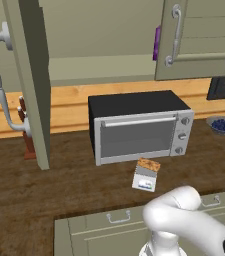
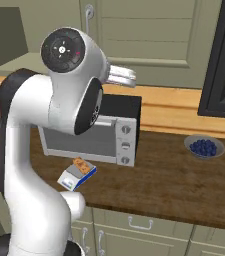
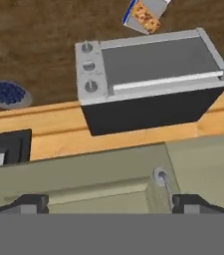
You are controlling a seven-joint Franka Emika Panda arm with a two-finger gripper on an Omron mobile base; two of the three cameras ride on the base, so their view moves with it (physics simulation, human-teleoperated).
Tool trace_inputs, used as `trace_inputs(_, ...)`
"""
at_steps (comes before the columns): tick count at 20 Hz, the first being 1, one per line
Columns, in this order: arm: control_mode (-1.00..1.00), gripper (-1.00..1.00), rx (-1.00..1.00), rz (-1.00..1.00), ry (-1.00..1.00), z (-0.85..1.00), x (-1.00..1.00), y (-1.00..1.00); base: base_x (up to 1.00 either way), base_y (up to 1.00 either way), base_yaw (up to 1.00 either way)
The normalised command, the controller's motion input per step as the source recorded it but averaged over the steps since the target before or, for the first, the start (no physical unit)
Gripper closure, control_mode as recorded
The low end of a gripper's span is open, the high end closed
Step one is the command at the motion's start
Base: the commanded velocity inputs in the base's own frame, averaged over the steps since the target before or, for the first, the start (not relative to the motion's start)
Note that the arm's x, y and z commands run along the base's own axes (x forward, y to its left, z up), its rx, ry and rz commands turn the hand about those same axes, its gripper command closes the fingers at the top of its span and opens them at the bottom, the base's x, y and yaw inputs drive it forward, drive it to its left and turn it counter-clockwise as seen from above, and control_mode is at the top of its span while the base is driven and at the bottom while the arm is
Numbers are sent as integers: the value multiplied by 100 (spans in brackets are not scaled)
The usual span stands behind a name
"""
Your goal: Pick the bar and place it on the digital scale for weighing, and close the cabinet.
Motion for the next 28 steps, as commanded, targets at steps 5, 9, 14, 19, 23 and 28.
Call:
trace_inputs(5,-100,-100,-94,13,-4,-73,-62,88,0,0,0)
trace_inputs(9,-100,-100,-82,9,-6,-37,-52,100,0,0,0)
trace_inputs(14,-100,-100,-56,7,0,0,-74,87,0,0,0)
trace_inputs(19,-100,-100,-23,4,0,0,-71,26,0,0,0)
trace_inputs(23,-100,-100,1,0,5,0,-21,-32,0,0,0)
trace_inputs(28,-100,-100,-4,2,35,23,-30,-2,0,0,0)
